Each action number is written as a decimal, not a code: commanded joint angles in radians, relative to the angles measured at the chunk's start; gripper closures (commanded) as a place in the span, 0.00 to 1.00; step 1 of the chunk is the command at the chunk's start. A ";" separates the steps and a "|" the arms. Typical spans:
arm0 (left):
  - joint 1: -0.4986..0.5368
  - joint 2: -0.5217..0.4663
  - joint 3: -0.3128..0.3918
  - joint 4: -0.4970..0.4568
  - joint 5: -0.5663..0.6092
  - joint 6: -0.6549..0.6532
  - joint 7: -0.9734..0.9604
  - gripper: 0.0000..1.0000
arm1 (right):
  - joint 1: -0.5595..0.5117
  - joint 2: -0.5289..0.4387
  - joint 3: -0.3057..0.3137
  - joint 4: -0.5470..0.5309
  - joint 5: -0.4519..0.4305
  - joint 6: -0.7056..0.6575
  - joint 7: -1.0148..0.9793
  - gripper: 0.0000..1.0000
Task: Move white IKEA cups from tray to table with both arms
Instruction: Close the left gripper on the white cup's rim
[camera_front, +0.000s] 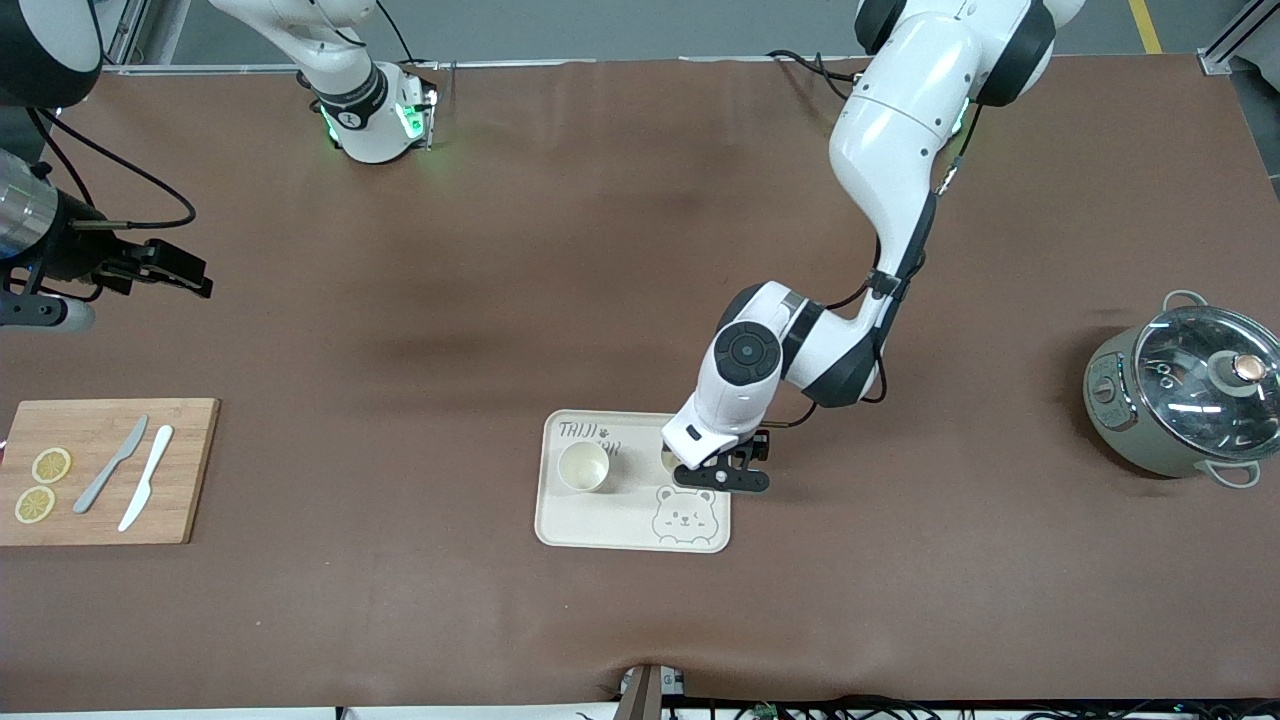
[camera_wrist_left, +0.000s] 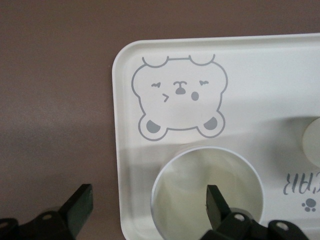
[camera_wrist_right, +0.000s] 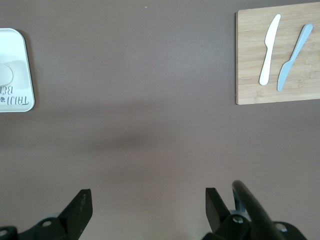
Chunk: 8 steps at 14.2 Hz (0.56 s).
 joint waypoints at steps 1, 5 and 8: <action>-0.019 0.020 0.023 0.031 -0.004 0.007 -0.039 0.31 | 0.000 -0.025 0.001 -0.023 0.012 0.010 0.008 0.00; -0.025 0.018 0.023 0.029 -0.004 0.007 -0.080 1.00 | 0.000 -0.025 0.001 -0.023 0.012 0.010 0.008 0.00; -0.025 0.018 0.022 0.029 -0.004 0.007 -0.082 1.00 | 0.000 -0.025 0.001 -0.023 0.012 0.010 0.008 0.00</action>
